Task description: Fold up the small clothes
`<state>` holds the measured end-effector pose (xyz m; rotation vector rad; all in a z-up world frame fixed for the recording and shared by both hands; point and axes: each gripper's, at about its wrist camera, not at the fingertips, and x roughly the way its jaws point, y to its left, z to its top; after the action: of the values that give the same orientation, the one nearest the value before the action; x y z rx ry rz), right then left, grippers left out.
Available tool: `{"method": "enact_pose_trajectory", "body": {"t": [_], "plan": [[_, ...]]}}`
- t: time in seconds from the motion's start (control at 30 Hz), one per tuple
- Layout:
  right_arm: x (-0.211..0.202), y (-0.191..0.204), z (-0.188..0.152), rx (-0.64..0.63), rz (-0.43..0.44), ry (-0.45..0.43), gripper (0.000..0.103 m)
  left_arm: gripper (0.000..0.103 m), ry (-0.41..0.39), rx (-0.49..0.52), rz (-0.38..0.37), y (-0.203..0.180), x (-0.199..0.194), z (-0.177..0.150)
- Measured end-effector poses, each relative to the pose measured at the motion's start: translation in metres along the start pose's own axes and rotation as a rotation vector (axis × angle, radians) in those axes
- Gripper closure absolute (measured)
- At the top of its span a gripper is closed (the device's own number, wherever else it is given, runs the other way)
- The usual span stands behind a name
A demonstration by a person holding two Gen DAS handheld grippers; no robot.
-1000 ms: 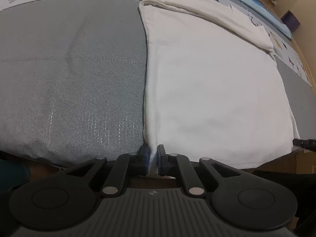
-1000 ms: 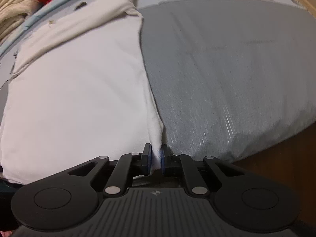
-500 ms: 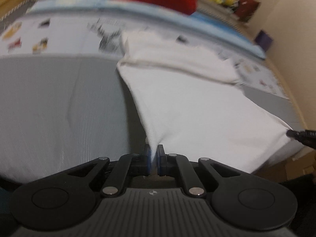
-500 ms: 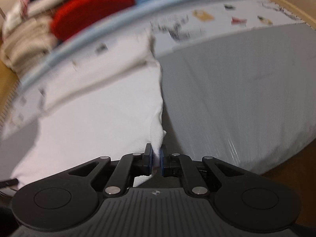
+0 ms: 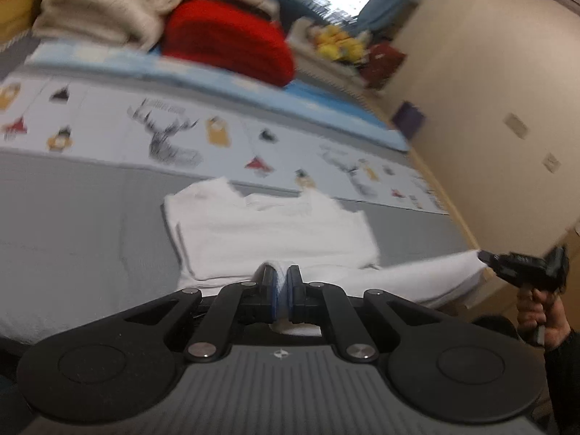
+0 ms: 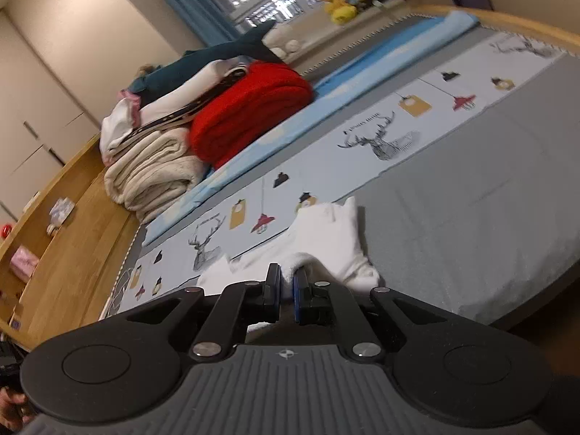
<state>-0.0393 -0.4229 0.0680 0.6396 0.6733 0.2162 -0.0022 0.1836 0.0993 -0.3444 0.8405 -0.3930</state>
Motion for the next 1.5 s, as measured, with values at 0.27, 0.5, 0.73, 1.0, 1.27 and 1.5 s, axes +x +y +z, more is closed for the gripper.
{"method": "enact_pose_trajectory", "body": {"t": [0.27, 0.5, 0.73, 1.0, 1.27, 1.5], "plan": [[0.149, -0.012, 0.056, -0.008, -0.158, 0.156, 0.097, 0.098, 0.146, -0.022, 0.144, 0.069, 0.152, 0.069], [0.247, -0.03, 0.065, -0.036, -0.235, 0.252, 0.096, 0.095, 0.138, -0.194, 0.221, 0.122, 0.197, 0.075], [0.241, -0.051, 0.071, 0.072, -0.256, 0.169, 0.084, 0.084, 0.176, -0.229, 0.253, 0.135, 0.192, 0.075], [0.259, -0.037, 0.047, -0.209, -0.338, 0.361, 0.079, 0.078, 0.259, -0.132, 0.261, 0.118, 0.213, 0.061], [0.272, -0.032, 0.037, -0.29, -0.329, 0.381, 0.079, 0.076, 0.271, -0.104, 0.33, 0.111, 0.247, 0.073], [0.294, -0.032, 0.058, -0.236, -0.331, 0.295, 0.079, 0.076, 0.231, -0.15, 0.299, 0.112, 0.264, 0.092]]}}
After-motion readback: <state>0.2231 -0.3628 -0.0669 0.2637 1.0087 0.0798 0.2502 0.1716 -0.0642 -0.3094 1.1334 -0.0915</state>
